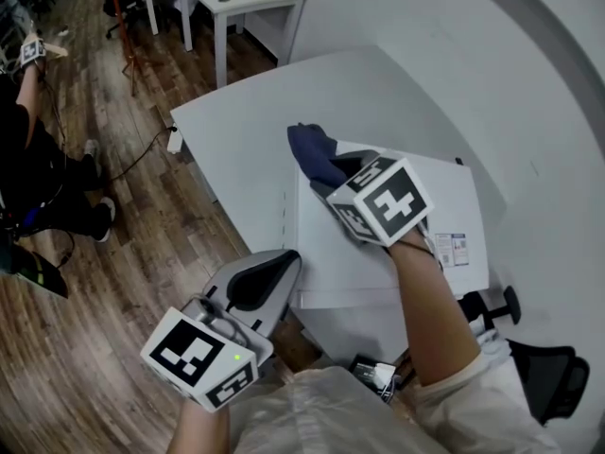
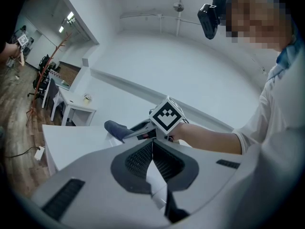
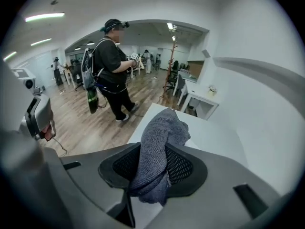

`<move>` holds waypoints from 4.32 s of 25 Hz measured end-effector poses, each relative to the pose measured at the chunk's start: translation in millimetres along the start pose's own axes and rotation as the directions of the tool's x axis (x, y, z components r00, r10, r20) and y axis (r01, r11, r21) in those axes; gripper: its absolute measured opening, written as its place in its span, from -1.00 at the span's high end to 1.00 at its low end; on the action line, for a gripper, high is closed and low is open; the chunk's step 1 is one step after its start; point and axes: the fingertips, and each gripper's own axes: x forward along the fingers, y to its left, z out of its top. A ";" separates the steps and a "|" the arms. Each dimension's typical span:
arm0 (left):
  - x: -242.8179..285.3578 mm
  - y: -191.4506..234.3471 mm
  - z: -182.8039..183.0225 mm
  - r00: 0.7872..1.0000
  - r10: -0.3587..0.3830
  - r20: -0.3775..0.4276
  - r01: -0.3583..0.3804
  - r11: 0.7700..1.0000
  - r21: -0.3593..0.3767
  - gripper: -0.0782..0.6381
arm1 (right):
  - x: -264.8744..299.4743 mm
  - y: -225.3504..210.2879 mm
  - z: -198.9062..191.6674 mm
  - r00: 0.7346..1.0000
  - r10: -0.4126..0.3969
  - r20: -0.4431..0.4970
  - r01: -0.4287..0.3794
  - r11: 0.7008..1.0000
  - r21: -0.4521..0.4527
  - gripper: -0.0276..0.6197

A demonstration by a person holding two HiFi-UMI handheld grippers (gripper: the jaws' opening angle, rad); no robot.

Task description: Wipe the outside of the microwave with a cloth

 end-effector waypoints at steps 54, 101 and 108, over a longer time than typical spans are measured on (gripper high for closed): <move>-38.3 74.6 -106.8 0.965 0.119 -0.233 -0.136 0.989 -0.060 0.77 | 37.7 156.2 -59.3 0.624 -0.001 -0.781 -0.640 0.573 -0.513 0.44; 66.7 155.9 -24.7 0.943 0.205 -0.262 -0.187 0.978 0.093 0.77 | 67.1 66.7 14.0 0.771 0.049 -0.635 -0.525 0.613 -0.590 0.43; 54.1 132.5 12.6 0.967 0.188 -0.171 -0.177 0.981 0.079 0.77 | 54.2 16.2 53.1 0.933 -0.074 -0.353 -0.223 0.653 -0.724 0.43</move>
